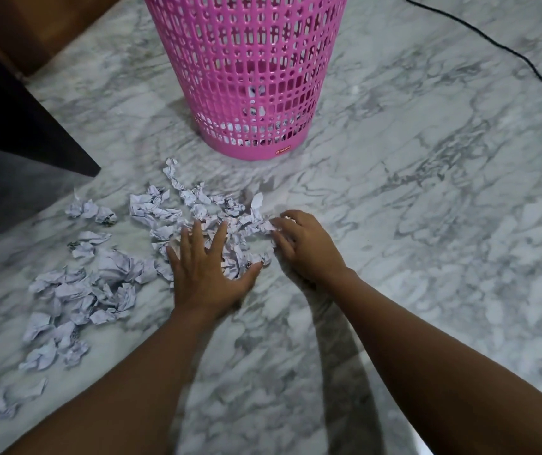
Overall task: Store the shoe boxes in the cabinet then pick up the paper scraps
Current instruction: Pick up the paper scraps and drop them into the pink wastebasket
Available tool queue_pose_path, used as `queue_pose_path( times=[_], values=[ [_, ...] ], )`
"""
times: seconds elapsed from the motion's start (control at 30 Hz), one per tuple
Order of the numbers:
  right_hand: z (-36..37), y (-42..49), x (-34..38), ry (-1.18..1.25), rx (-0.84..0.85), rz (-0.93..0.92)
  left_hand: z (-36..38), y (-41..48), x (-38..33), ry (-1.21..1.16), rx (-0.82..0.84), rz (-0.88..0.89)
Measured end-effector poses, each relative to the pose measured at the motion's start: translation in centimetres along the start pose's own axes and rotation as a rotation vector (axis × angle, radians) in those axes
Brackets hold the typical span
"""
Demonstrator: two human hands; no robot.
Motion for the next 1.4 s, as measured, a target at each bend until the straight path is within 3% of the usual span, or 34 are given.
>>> queue_pose_path(
  times=[0.23, 0.37, 0.5, 0.6, 0.97, 1.3, 1.4],
  values=[
    [-0.2, -2.0, 0.2, 0.008, -0.086, -0.051, -0.3, 0.2, 0.5, -0.045, -0.055, 0.058],
    [-0.4, -2.2, -0.1, 0.047, -0.091, 0.017, -0.3, 0.4, 0.3, -0.032, -0.092, 0.108],
    [-1.7, -1.6, -0.9, 0.210, -0.165, 0.235, -0.1, 0.5, 0.1, -0.023, -0.129, 0.161],
    [-3.2, -0.3, 0.1, 0.248, -0.244, 0.222, 0.1, 0.5, 0.2, -0.012, -0.125, 0.168],
    [3.7, 4.2, 3.7, -0.113, 0.113, -0.203, 0.1, 0.4, 0.1, -0.010, -0.135, 0.188],
    [3.5, 2.9, 4.3, 0.001, 0.075, -0.246, -0.4, 0.1, -0.4, -0.014, -0.170, 0.208],
    [2.0, 3.6, 3.1, 0.116, 0.090, -0.043, -0.3, 0.2, -0.4, -0.004, -0.169, 0.212]
  ],
)
Point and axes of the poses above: each hand's wrist, its own y-axis towards the middle knuckle, its own z-axis out of the palm, x = y × z, the point moved 8 cm from there along y, towards the middle knuckle, and after that the axes turned 9 degrees about z, right-handed, at the moved point
